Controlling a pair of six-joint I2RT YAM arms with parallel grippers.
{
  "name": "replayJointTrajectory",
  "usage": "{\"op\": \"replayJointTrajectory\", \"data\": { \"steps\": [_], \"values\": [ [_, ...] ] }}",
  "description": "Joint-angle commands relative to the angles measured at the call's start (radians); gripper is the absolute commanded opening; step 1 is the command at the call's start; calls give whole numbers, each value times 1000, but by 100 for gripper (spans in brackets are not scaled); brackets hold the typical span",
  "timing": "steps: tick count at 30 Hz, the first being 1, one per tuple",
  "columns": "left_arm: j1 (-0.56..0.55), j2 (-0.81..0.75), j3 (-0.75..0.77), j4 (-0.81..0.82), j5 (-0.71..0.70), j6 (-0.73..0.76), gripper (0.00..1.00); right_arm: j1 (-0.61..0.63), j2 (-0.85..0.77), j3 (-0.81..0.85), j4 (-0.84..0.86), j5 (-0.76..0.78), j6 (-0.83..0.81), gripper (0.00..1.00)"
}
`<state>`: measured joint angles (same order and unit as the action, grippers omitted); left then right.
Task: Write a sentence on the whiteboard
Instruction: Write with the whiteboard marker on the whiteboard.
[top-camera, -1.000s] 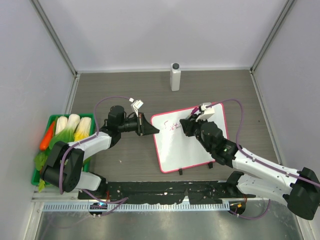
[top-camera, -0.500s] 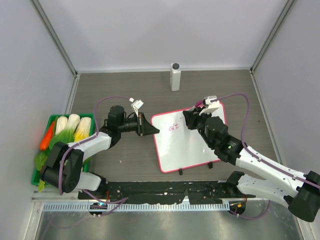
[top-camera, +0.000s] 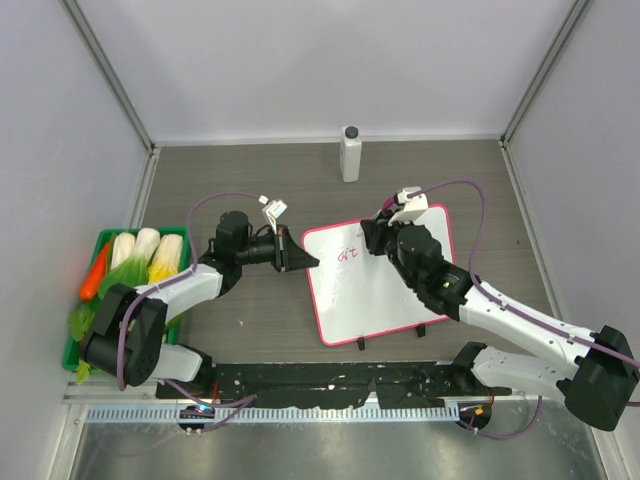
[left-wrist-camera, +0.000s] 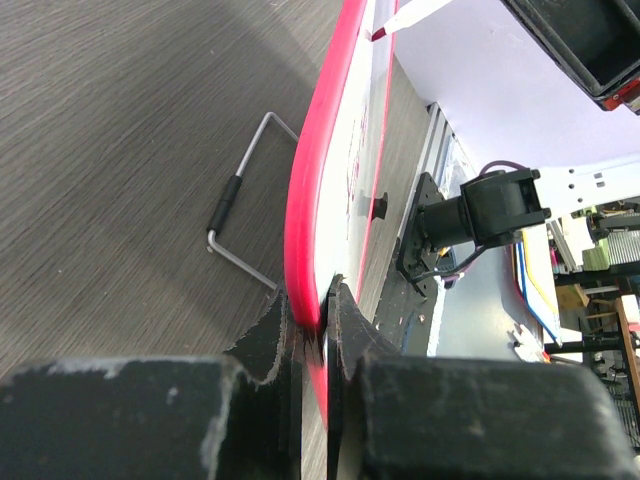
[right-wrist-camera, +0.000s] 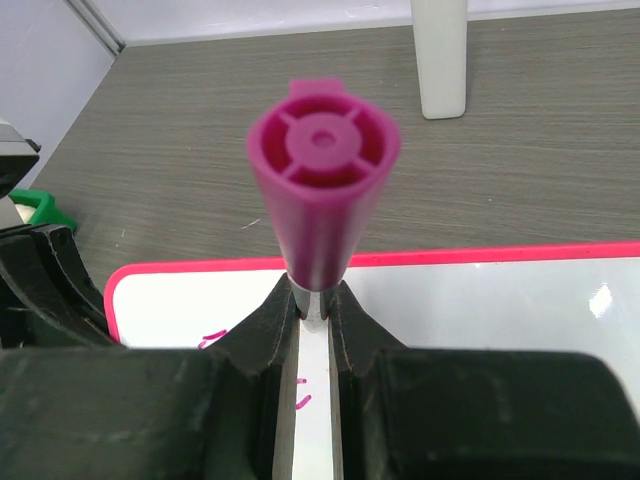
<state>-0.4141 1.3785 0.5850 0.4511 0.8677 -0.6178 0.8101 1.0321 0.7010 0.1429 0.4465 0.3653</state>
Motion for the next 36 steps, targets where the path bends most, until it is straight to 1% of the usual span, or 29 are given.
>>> {"op": "replayJointTrajectory", "data": {
  "steps": [1, 17, 31, 36],
  "values": [
    [-23, 2, -14, -81, -81, 164, 0, -9, 2, -4, 50, 17, -8, 1],
    [-26, 4, -13, -84, -84, 167, 0, -12, -41, -81, -15, -35, 21, 1],
    [-28, 8, -11, -84, -85, 168, 0, -11, -79, -156, -35, -77, 61, 1],
    [-28, 11, -11, -83, -85, 168, 0, -11, -73, -149, -34, -92, 55, 1]
  ]
}}
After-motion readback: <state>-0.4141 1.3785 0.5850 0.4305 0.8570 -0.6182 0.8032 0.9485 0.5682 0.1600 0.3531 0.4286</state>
